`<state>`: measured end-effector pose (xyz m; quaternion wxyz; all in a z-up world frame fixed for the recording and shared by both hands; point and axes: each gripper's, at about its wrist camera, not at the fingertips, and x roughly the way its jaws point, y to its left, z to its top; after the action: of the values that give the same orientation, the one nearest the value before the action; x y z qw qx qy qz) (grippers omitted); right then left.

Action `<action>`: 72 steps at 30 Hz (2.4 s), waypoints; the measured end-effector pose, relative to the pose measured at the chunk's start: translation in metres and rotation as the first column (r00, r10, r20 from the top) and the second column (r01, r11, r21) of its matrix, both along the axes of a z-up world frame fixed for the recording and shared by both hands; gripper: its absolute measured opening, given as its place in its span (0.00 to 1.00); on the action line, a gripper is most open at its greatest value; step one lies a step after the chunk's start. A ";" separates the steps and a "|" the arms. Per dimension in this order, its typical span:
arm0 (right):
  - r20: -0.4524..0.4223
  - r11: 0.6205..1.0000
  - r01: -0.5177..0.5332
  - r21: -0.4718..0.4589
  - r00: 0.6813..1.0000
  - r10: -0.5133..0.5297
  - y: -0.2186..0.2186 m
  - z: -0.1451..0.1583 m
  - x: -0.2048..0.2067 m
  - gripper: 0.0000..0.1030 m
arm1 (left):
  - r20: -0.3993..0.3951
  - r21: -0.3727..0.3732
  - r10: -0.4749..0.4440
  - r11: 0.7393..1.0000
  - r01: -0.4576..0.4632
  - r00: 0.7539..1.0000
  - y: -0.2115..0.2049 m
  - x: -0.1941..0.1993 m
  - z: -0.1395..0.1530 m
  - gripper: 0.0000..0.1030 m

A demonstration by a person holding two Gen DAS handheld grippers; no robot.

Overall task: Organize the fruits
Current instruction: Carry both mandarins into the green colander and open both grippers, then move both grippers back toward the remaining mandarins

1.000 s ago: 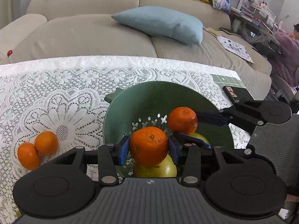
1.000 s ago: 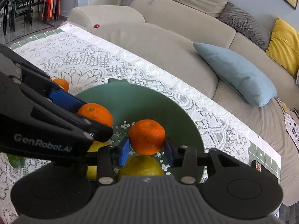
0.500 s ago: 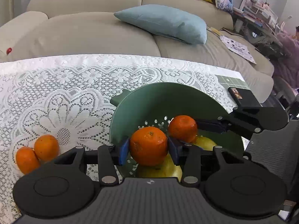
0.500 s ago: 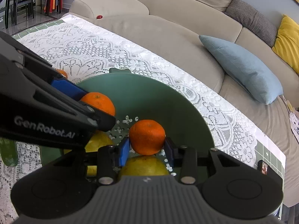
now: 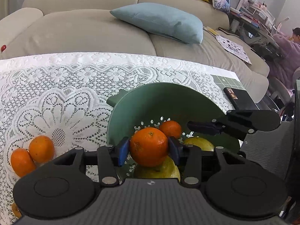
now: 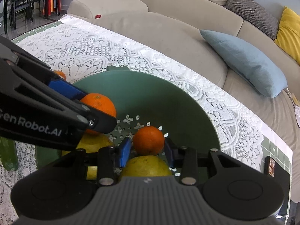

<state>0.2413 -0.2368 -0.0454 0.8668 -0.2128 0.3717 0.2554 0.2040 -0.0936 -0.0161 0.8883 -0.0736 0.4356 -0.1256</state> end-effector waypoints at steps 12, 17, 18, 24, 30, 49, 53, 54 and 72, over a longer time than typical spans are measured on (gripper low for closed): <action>0.059 0.999 0.029 0.022 0.998 -0.030 0.003 0.023 -0.022 0.48 | 0.103 0.008 0.014 1.000 -0.015 0.995 0.010 -0.026 0.030 0.62; 0.110 0.992 0.051 0.111 0.992 -0.063 0.008 0.040 -0.046 0.49 | 0.169 0.068 0.040 0.996 -0.052 0.985 0.018 -0.048 0.042 0.62; 0.116 0.990 0.048 0.135 0.991 -0.064 0.010 0.043 -0.051 0.49 | 0.184 0.077 0.042 0.995 -0.057 0.982 0.020 -0.052 0.045 0.62; 0.143 0.968 0.023 0.248 0.988 -0.060 0.032 0.053 -0.080 0.57 | 0.262 0.121 0.074 0.987 -0.109 0.962 0.041 -0.073 0.057 0.62; 0.136 0.953 0.013 0.302 0.989 -0.057 0.061 0.046 -0.100 0.59 | 0.298 0.144 0.112 0.976 -0.161 0.948 0.069 -0.085 0.056 0.63; 0.096 0.961 0.036 0.275 0.993 -0.064 0.119 0.000 -0.100 0.53 | 0.230 0.010 0.187 0.981 -0.194 0.955 0.155 -0.090 0.011 0.63; 0.092 0.969 0.023 0.246 0.995 -0.047 0.126 -0.007 -0.096 0.46 | 0.197 -0.019 0.187 0.982 -0.187 0.962 0.168 -0.084 -0.003 0.63; 0.091 0.970 0.020 0.242 0.995 -0.043 0.128 -0.009 -0.095 0.45 | 0.190 -0.022 0.190 0.982 -0.189 0.963 0.170 -0.083 -0.006 0.63; 0.122 0.988 -0.089 0.128 0.990 0.073 0.155 -0.022 -0.067 0.39 | 0.144 -0.016 0.181 0.983 -0.180 0.973 0.165 -0.056 -0.051 0.63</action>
<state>0.1742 -0.0820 -0.0676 0.8883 -0.1842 0.2934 0.3017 0.1482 0.0714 -0.0670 0.9251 -0.1046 0.3615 -0.0499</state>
